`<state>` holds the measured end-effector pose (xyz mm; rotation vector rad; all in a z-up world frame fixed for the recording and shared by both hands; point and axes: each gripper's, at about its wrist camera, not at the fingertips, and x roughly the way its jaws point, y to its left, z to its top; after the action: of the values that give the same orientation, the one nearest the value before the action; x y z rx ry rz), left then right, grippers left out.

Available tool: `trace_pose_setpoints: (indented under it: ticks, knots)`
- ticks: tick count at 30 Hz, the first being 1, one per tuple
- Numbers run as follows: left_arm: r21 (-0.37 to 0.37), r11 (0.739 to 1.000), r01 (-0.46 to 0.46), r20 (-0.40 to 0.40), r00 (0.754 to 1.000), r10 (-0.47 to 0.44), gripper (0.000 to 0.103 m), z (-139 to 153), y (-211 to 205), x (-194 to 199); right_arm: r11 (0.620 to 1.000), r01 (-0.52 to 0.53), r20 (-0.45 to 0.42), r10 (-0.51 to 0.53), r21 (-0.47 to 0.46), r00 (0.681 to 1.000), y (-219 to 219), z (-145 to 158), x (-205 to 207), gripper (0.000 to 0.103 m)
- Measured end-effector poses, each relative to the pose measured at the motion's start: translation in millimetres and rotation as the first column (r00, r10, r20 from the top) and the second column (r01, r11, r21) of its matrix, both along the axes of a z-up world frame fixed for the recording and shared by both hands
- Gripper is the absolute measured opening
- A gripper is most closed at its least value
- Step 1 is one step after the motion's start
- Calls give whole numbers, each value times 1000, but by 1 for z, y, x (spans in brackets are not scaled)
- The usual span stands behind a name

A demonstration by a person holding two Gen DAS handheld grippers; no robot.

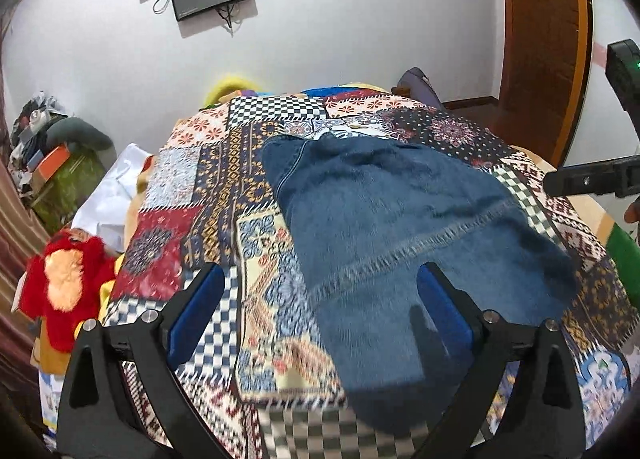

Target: Fold large clothes

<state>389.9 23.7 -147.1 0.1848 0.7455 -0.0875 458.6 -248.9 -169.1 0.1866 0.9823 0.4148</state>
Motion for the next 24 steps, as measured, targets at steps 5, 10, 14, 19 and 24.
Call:
trace_pose_setpoints:
  ticks: [5, 10, 14, 19, 24]
  knots:
    - [-44, 999, -28, -84, 996, 24, 98, -28, 8, 44, 999, -39, -57, 40, 4, 998, 17, -26, 38, 89]
    - [-106, 992, -72, -130, 990, 58, 102, -47, 27, 86, 1000, -1, -169, 0, -6, 986, 11, -67, 77, 89]
    - [-200, 973, -118, -161, 983, 86, 103, -48, 48, 106, 999, -35, -143, 32, -15, 989, -2, -77, 93, 89]
    - [-212, 958, -190, -175, 972, 154, 103, -38, 78, 113, 997, 70, -50, -72, -44, 996, -21, -55, 90, 89]
    - [-300, 943, -144, -245, 967, 70, 103, -36, 88, 99, 1000, 15, -74, -14, 13, 997, -22, -40, 78, 89]
